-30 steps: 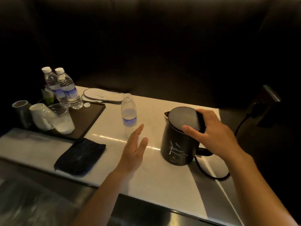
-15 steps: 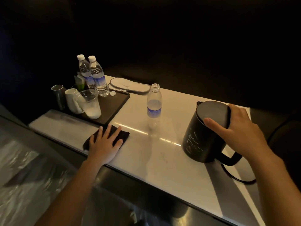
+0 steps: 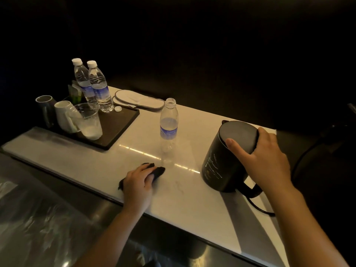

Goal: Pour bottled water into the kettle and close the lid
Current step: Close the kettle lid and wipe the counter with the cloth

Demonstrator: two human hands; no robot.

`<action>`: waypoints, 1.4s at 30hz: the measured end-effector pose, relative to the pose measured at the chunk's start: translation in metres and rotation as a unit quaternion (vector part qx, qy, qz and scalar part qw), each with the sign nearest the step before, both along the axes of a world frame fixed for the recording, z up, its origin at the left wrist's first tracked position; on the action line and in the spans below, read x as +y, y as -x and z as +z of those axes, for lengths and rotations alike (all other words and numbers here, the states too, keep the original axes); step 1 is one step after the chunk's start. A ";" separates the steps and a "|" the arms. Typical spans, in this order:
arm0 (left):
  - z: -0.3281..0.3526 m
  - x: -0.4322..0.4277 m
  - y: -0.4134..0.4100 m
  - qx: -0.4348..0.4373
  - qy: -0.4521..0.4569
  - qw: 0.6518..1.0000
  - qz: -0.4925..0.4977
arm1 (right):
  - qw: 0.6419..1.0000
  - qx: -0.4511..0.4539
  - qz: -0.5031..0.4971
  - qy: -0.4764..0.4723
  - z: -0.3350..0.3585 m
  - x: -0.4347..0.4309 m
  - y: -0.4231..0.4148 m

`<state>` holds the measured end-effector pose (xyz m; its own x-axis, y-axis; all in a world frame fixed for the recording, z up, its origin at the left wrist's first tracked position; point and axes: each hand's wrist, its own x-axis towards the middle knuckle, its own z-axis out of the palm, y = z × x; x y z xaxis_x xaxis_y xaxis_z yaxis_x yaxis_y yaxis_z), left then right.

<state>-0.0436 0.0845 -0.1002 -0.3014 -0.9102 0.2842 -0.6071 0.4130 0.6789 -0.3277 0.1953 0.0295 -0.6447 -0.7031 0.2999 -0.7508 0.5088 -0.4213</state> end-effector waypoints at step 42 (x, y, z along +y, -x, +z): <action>0.018 0.060 0.199 0.364 -0.081 0.927 -0.044 | 0.999 -0.009 0.019 0.042 -0.005 0.006 0.004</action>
<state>-0.2431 0.1443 -0.0817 -0.1575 -0.9396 0.3037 0.0671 0.2967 0.9526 -0.3318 0.2009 0.0240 -0.6238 -0.7003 0.3471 -0.7608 0.4421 -0.4752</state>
